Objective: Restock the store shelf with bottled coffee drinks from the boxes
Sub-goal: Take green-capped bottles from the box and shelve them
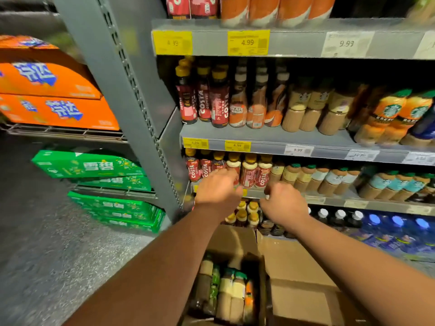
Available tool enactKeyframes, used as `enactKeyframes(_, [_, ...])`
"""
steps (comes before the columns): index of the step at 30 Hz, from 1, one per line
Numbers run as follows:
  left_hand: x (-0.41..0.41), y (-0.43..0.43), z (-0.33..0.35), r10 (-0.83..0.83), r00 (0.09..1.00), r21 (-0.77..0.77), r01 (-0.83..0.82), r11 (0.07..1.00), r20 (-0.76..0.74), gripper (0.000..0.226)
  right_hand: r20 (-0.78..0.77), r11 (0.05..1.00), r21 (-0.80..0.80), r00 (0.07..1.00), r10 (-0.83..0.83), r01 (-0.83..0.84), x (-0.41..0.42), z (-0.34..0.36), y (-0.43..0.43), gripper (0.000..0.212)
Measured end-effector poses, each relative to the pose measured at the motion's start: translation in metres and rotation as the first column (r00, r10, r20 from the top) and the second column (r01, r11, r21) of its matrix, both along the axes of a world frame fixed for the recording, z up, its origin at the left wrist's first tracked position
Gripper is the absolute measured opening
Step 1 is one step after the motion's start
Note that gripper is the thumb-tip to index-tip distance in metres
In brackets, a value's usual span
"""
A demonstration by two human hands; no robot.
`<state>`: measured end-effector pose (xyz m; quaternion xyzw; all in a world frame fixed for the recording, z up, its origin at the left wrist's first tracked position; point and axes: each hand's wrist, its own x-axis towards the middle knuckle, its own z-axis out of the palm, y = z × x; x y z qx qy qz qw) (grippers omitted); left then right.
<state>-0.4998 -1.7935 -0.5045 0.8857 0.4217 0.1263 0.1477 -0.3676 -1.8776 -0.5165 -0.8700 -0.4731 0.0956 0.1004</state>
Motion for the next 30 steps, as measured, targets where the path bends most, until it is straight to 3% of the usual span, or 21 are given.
enactKeyframes(9, [-0.093, -0.033, -0.025, 0.229, 0.972, 0.000, -0.229, 0.973, -0.045, 0.025, -0.026, 0.987, -0.055, 0.988, 0.152, -0.153, -0.071, -0.024, -0.009, 0.011])
enactKeyframes(12, [-0.102, -0.054, -0.040, 0.226, 0.974, 0.051, -0.225, 0.973, -0.010, 0.024, -0.055, 0.978, -0.058, 0.979, 0.196, -0.199, -0.078, -0.044, -0.026, 0.018])
enactKeyframes(20, [-0.099, -0.089, -0.145, 0.170, 0.982, -0.134, -0.180, 0.975, -0.083, 0.022, -0.234, 0.984, -0.138, 0.969, 0.075, -0.110, -0.090, -0.158, -0.060, 0.029])
enactKeyframes(24, [-0.108, -0.091, -0.207, 0.152, 0.985, -0.221, -0.167, 0.961, -0.082, 0.017, -0.335, 0.980, -0.191, 0.942, -0.013, -0.054, -0.098, -0.212, -0.070, 0.005])
enactKeyframes(30, [-0.114, -0.078, -0.289, 0.067, 0.991, -0.236, -0.092, 0.967, -0.112, 0.024, -0.347, 0.953, -0.292, 0.920, -0.184, 0.080, -0.113, -0.278, -0.073, 0.026])
